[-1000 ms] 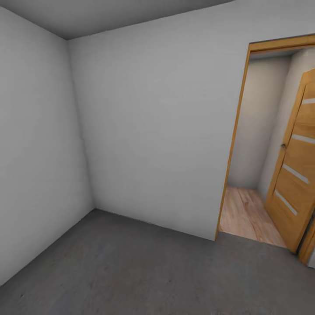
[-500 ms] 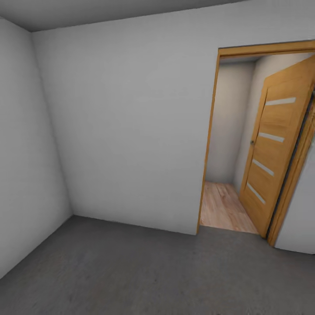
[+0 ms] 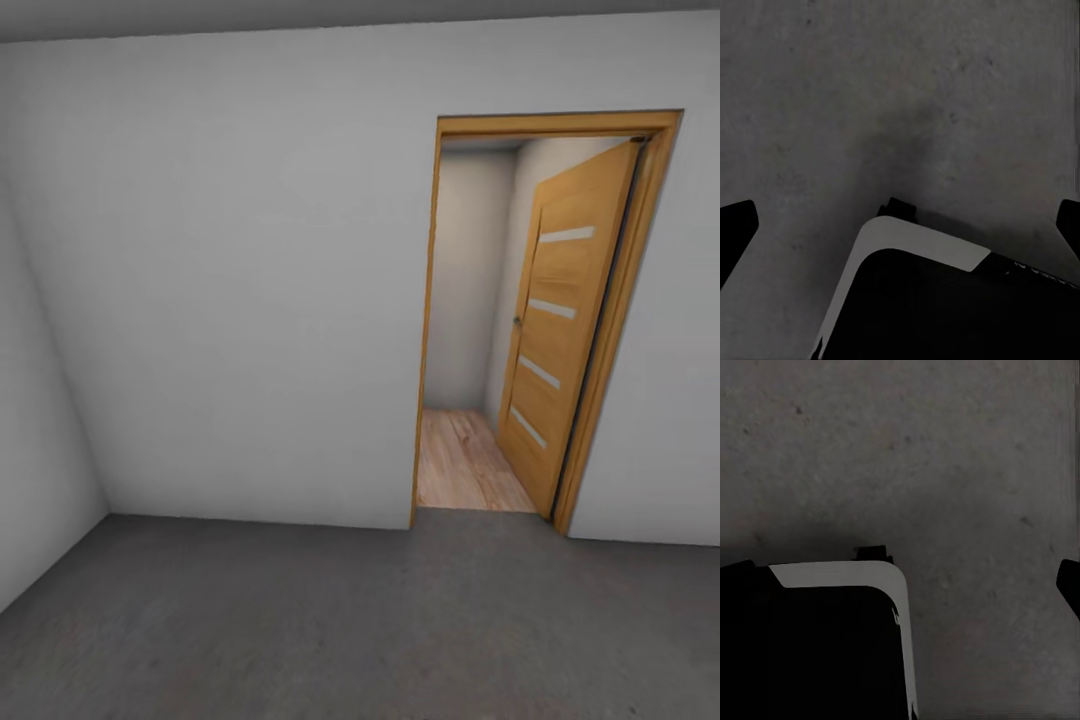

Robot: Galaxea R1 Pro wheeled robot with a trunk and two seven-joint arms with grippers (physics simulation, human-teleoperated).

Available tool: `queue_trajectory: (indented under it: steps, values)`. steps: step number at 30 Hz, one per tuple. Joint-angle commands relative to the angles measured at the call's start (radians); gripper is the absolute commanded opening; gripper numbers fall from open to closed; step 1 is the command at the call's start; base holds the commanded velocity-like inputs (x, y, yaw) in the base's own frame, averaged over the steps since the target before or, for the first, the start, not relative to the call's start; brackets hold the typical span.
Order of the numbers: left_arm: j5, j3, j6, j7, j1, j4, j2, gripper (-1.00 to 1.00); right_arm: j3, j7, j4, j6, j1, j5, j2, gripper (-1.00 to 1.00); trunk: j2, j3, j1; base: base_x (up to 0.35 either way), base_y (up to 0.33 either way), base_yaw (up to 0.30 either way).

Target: Move the two storage containers from the living room to the garage. In the garage, place one container on the floor and stack the other container on top of it (either order is fine).

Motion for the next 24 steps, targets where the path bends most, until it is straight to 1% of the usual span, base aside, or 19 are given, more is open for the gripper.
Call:
queue_trajectory:
  steps: [1, 24]
  values:
    - [0.0, 0.007, -0.003, 0.0, 0.0, 0.001, 0.0, 1.0, 0.008, -0.001, 0.003, -0.005, -0.002, -0.007, 0.001, 1.0, -0.001, -0.001, 0.0, 0.0, 0.0, -0.3]
    - [-0.004, 0.007, -0.003, 0.0, 0.0, 0.003, -0.005, 1.0, 0.008, 0.0, 0.003, -0.005, -0.002, -0.007, -0.001, 1.0, -0.001, -0.001, 0.0, 0.0, 0.0, -0.3]
